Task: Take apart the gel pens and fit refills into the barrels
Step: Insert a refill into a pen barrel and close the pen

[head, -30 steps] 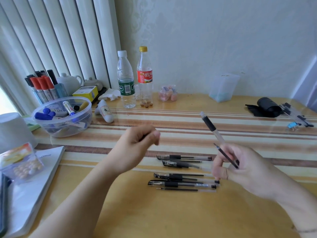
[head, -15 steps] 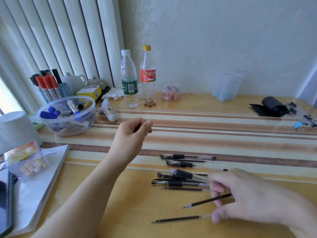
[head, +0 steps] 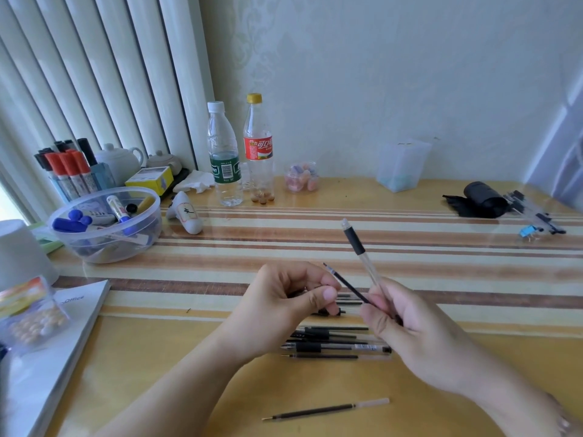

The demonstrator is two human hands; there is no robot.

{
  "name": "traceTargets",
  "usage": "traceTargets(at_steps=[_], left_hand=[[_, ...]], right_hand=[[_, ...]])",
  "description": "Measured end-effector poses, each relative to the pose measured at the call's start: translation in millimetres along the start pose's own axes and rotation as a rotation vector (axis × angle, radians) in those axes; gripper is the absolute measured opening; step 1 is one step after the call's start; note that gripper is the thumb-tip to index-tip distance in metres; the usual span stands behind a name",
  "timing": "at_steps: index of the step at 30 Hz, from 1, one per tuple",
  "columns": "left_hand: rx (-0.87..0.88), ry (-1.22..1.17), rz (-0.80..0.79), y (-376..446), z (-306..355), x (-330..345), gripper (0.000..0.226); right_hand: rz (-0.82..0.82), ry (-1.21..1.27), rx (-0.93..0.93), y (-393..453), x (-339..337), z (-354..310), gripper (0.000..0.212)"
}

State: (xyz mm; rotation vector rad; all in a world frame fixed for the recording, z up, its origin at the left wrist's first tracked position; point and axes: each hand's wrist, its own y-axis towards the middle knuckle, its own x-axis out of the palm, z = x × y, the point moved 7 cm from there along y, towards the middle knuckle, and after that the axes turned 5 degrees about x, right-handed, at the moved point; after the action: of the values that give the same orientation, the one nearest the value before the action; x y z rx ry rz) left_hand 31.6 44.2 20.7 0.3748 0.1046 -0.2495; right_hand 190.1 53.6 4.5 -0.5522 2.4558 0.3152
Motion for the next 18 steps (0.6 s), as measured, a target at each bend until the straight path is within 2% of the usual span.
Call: traceTargets(at_steps=[4, 7, 9, 12, 14, 16, 18], left_hand=[[0.018, -0.023, 0.045, -1, 0, 3, 0.011], [0.035, -0.045, 0.103, -1, 2, 1, 0.01], [0.023, -0.084, 0.182, 1, 0, -12, 0.013], [-0.043, -0.213, 0.358, 2, -9, -43, 0.013], [-0.069, -0.318, 0.444, 3, -11, -59, 0.014], [-0.085, -0.398, 0.486, 3, -12, -67, 0.017], [-0.103, -0.432, 0.495, 2, -13, -69, 0.019]], right_hand=[[-0.019, -0.012, -0.019, 1, 7, -1, 0.041], [-0.047, 0.086, 0.009, 0, 10, 1, 0.048], [0.035, 0.066, 0.025, 1, 0, 4, 0.05], [0.207, 0.04, -0.021, 5, -22, 7, 0.035], [0.245, 0.065, -0.032, 7, -30, 12, 0.028], [0.262, 0.042, -0.031, 8, -33, 18, 0.036], [0.275, 0.029, -0.029, 8, -34, 21, 0.034]])
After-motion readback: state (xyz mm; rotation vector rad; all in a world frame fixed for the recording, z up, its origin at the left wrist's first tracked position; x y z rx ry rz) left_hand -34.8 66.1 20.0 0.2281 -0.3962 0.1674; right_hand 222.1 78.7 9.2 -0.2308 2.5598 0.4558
